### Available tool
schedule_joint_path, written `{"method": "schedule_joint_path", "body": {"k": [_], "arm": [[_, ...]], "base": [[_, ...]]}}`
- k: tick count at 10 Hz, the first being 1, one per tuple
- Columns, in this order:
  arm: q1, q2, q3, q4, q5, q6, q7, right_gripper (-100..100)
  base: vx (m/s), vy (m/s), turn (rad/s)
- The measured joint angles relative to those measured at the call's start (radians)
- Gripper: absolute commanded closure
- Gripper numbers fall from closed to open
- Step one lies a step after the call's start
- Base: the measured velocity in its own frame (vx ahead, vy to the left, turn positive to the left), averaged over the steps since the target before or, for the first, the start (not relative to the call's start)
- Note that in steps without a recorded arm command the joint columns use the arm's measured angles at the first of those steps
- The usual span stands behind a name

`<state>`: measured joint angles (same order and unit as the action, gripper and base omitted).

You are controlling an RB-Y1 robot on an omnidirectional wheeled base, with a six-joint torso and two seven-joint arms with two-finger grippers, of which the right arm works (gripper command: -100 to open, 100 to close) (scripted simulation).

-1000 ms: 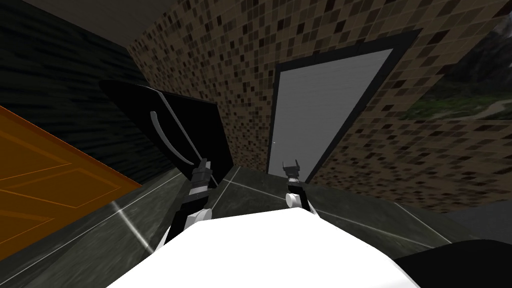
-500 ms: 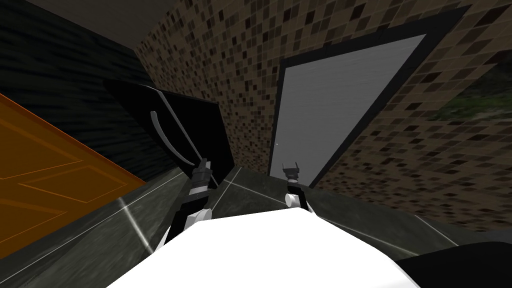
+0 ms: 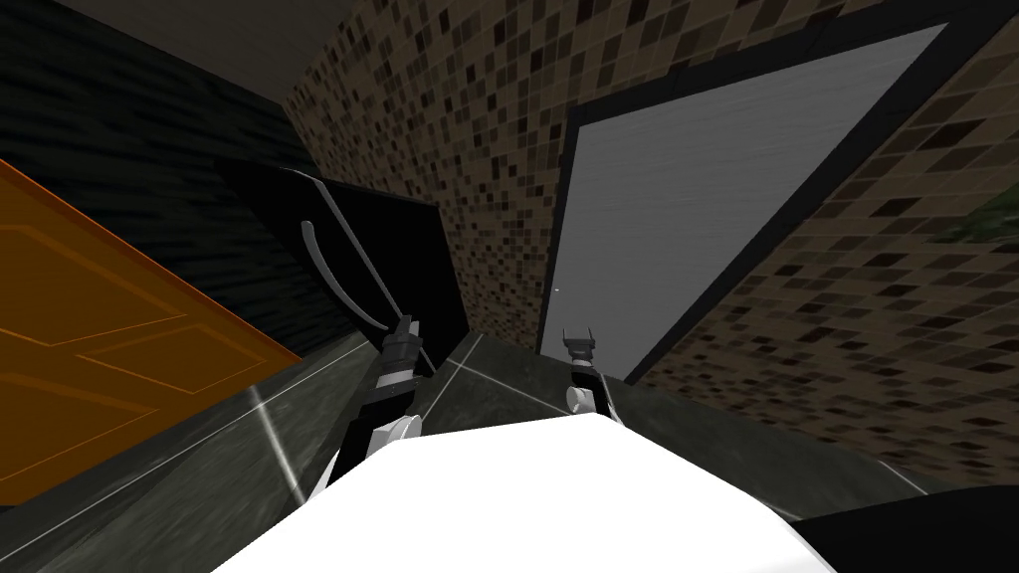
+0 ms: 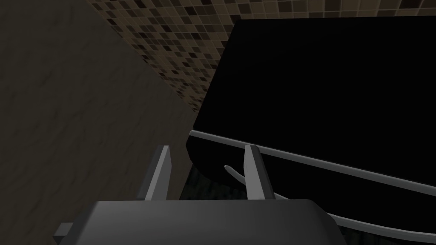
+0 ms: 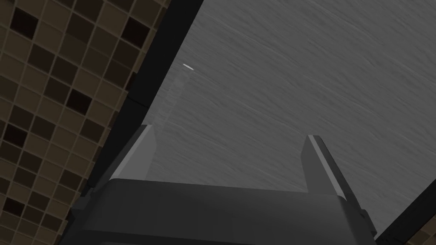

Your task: Pull the door open

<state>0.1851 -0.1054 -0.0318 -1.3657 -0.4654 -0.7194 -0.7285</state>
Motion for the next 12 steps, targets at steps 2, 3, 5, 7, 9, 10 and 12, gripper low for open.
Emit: {"method": "schedule_joint_path", "body": {"k": [2,3,5,7,9,10,12], "arm": [[-0.016,-0.003,-0.002,0.047,-0.025,-0.011,-0.034,-100],[-0.026,-0.005,-0.002,0.075,-0.038,-0.018,-0.053,-100],[-0.039,-0.007,-0.003,0.117,-0.063,-0.029,-0.087,-100],[-0.055,-0.002,-0.004,0.157,-0.086,-0.035,-0.112,-100],[-0.068,-0.007,-0.007,0.197,-0.111,-0.043,-0.145,-100],[-0.078,-0.007,-0.007,0.223,-0.122,-0.049,-0.161,-100],[-0.095,-0.008,-0.008,0.271,-0.143,-0.062,-0.191,-100]], "base": [[0.097,-0.028,0.066],[0.093,-0.036,0.086],[0.102,-0.025,0.06],[0.096,-0.037,0.07],[0.084,-0.04,0.058],[0.086,-0.032,0.067],[0.101,-0.028,0.064]]}}
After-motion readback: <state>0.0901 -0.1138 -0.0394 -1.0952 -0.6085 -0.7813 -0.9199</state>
